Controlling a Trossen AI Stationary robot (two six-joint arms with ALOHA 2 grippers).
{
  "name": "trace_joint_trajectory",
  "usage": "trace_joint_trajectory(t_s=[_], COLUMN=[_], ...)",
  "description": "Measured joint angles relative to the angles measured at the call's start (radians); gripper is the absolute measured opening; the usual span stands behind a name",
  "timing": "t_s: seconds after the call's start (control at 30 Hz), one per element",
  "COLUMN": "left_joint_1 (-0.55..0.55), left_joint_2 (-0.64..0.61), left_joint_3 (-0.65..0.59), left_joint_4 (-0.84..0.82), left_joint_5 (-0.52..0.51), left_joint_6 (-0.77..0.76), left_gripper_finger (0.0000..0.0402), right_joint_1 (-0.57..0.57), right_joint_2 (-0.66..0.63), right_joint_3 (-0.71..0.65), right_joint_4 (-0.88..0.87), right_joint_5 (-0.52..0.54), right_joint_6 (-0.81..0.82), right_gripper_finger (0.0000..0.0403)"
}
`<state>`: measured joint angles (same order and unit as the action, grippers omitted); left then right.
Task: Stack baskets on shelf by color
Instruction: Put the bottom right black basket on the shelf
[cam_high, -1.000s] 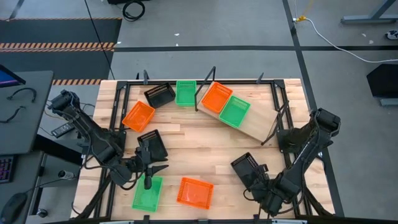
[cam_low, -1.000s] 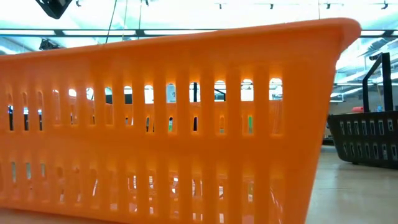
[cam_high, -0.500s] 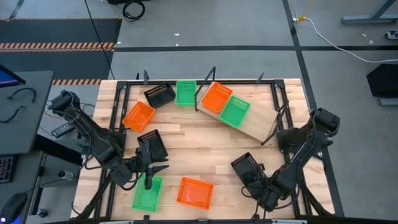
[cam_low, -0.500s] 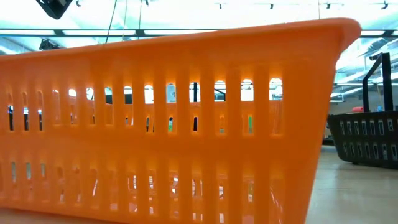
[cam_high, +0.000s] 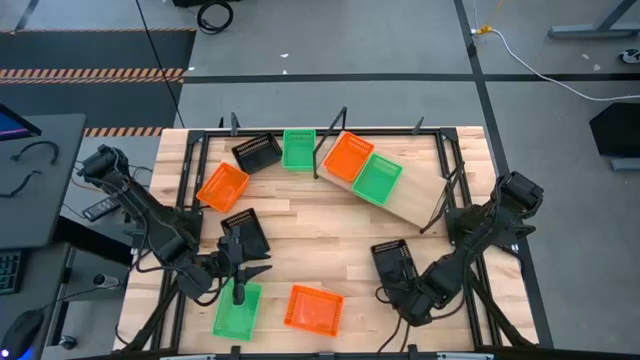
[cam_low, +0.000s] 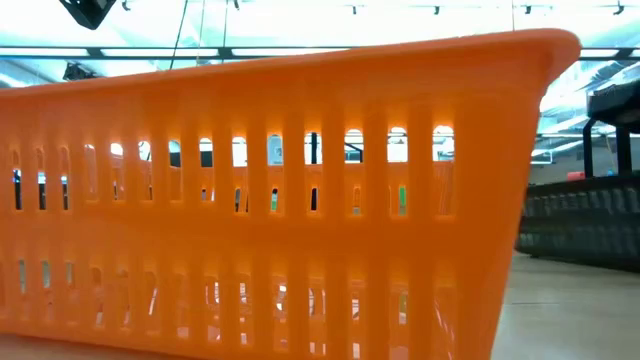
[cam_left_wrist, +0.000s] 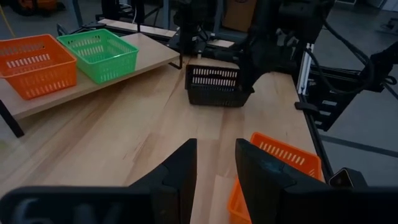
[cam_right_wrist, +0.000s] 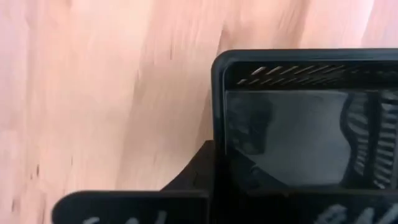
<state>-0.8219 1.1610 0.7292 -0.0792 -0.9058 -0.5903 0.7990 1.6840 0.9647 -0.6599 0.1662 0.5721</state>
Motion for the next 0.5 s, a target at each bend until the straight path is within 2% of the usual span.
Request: trace_joint_trajectory(t_s=[0.17,0.3,0.5], left_joint_1=[0.0,0.0,0.0], left_joint_2=[0.0,0.0,0.0], left_joint_3=[0.0,0.0,0.0], left_joint_4=[0.0,0.0,0.0], left_joint_5=[-0.003,-0.008,-0.008], left_joint_6=[0.0,0.001,0.0], left_gripper_finger=[0.0117,0.0117,0.0117], right_joint_1=[-0.068,-0.139,-0.273], right_joint_2=[0.0,0.0,0.0], right_joint_3=[0.07,0.178,0.33], right_joint_4=[-0.01,-0.123,-0.37], right_joint_5=[0.003,0.017,0.028], right_joint_6=[-0.083,-0.105,0.091], right_gripper_finger=[0.0008,0.0008,0.0005])
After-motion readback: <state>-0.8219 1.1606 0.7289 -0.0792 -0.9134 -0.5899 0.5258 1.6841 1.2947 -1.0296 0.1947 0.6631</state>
